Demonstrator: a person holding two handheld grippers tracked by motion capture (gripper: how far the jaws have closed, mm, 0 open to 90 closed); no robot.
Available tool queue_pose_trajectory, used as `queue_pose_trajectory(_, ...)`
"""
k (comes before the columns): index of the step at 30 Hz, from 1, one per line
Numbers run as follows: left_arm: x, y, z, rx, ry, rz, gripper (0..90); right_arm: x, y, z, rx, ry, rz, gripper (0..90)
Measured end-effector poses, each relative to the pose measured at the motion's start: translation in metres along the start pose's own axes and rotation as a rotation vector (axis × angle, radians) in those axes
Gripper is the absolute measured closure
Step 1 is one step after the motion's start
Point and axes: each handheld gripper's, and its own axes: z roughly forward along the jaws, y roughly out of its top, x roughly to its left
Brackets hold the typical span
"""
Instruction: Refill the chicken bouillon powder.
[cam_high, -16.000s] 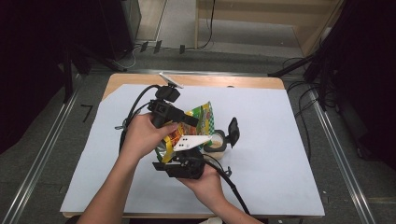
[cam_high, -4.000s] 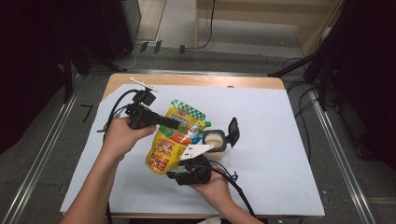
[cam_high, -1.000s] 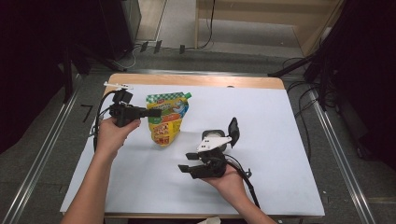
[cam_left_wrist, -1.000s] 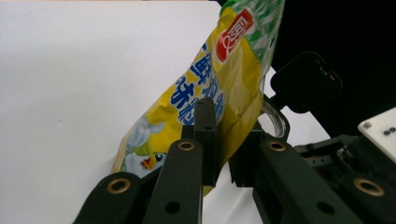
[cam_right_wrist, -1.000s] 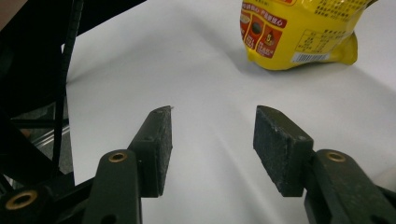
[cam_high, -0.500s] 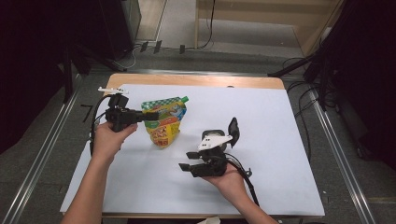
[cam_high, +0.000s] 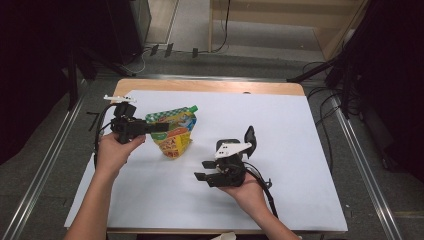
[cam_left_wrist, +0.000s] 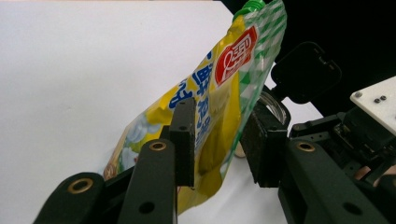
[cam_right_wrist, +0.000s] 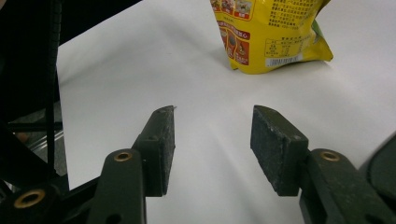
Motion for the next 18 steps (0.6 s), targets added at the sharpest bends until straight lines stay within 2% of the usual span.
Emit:
queue_pose_trajectory(11, 0.001, -0.008, -0.008, 0.03, 0.014, -0.023, 57.4, -0.007, 0.003, -0.008, 0.009, -0.004, 0.022, 54.9)
queue_pose_trajectory(14, 0.003, -0.012, -0.011, 0.032, 0.032, -0.032, 55.0, -0.009, 0.004, -0.011, 0.011, -0.009, 0.03, 56.3)
queue_pose_trajectory(18, 0.007, -0.016, -0.013, 0.035, 0.035, -0.051, 53.2, -0.012, 0.005, -0.015, 0.006, -0.018, 0.036, 56.0)
